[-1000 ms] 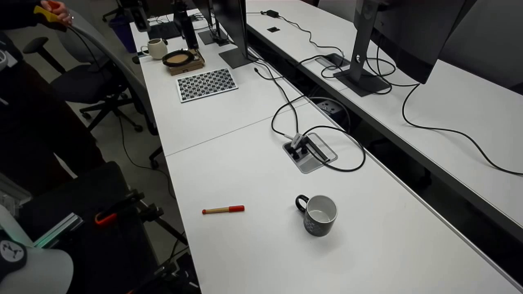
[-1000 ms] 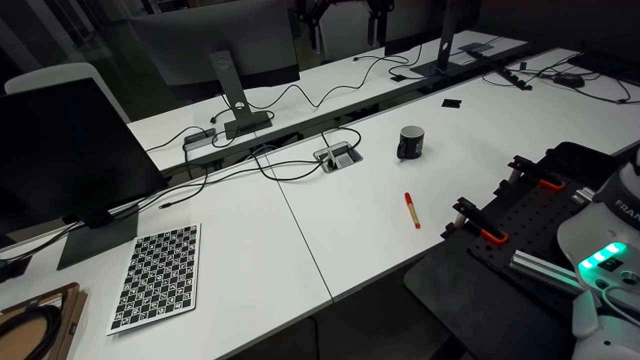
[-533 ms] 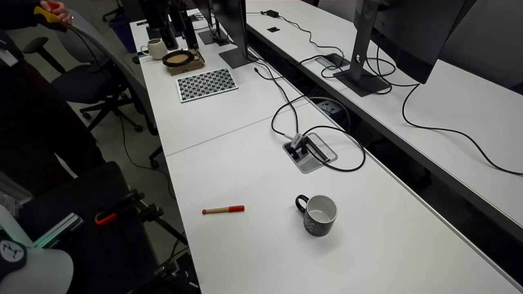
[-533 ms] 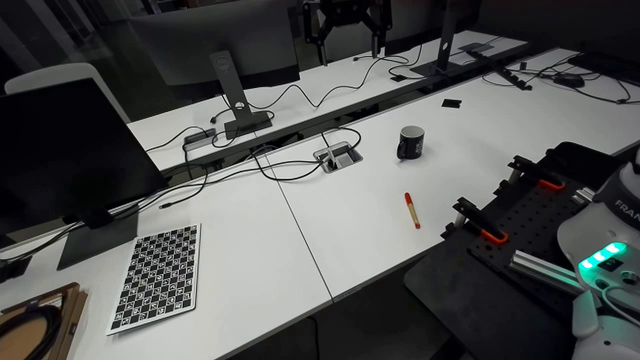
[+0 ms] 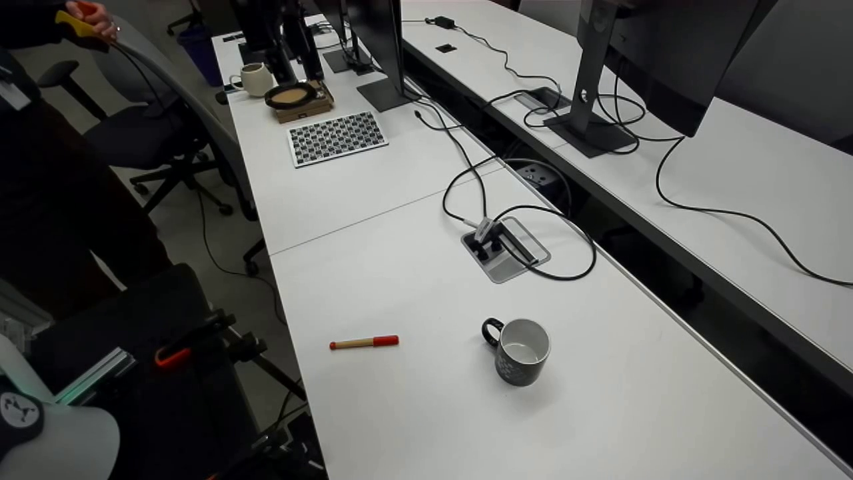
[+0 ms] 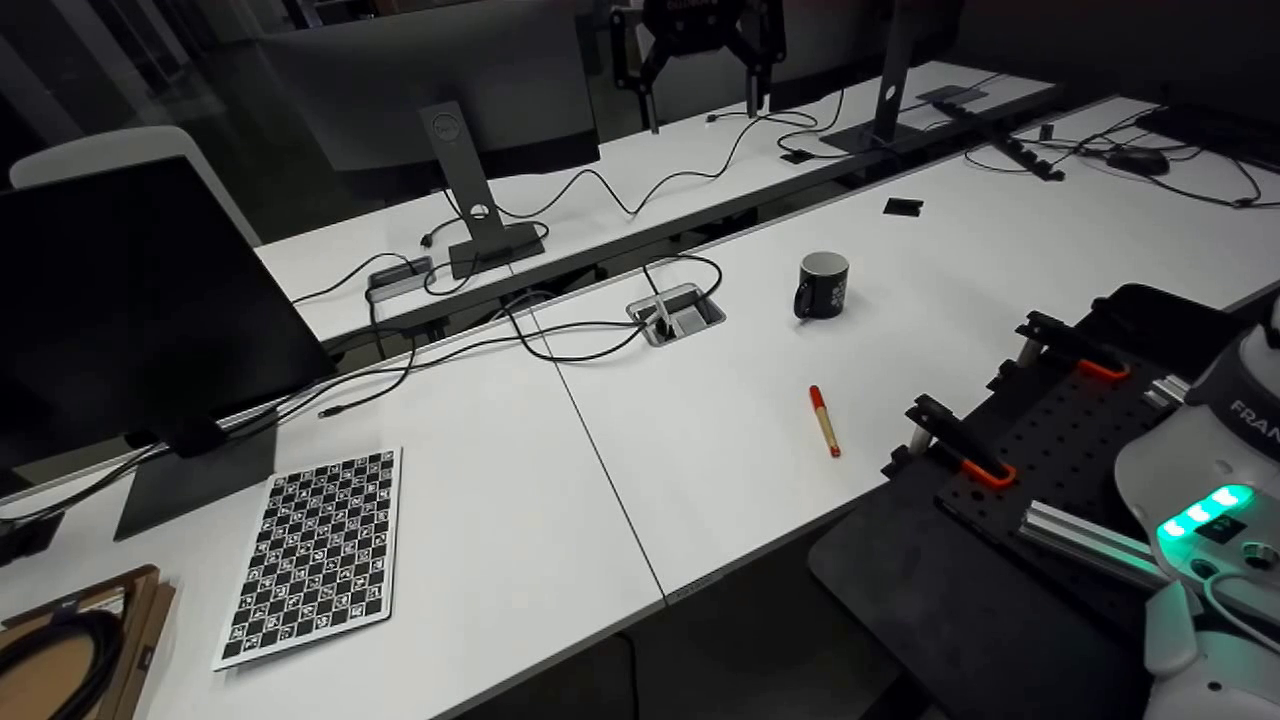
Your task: Move the cup slightly to the left
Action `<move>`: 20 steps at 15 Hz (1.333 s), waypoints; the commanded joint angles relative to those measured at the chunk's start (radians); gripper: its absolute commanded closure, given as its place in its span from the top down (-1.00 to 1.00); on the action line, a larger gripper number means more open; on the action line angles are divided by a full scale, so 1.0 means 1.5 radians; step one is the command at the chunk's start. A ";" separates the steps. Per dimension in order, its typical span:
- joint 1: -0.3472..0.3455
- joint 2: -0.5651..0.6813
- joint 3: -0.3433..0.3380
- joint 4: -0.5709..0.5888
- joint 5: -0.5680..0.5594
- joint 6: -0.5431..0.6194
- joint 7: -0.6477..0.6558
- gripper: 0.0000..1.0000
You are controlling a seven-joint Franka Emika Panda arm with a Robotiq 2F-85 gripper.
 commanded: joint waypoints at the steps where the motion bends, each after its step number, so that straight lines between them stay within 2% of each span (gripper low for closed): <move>1: 0.002 0.026 -0.009 0.001 -0.009 0.019 0.081 1.00; 5: -0.008 0.091 -0.012 0.006 -0.044 0.080 0.245 1.00; 8: -0.002 0.149 -0.031 0.010 -0.067 0.142 0.359 1.00; 12: 0.010 0.216 -0.077 0.016 -0.173 0.207 0.541 1.00; 16: 0.033 0.271 -0.142 0.032 -0.272 0.204 0.718 1.00; 20: 0.048 0.315 -0.192 0.051 -0.299 0.184 0.814 1.00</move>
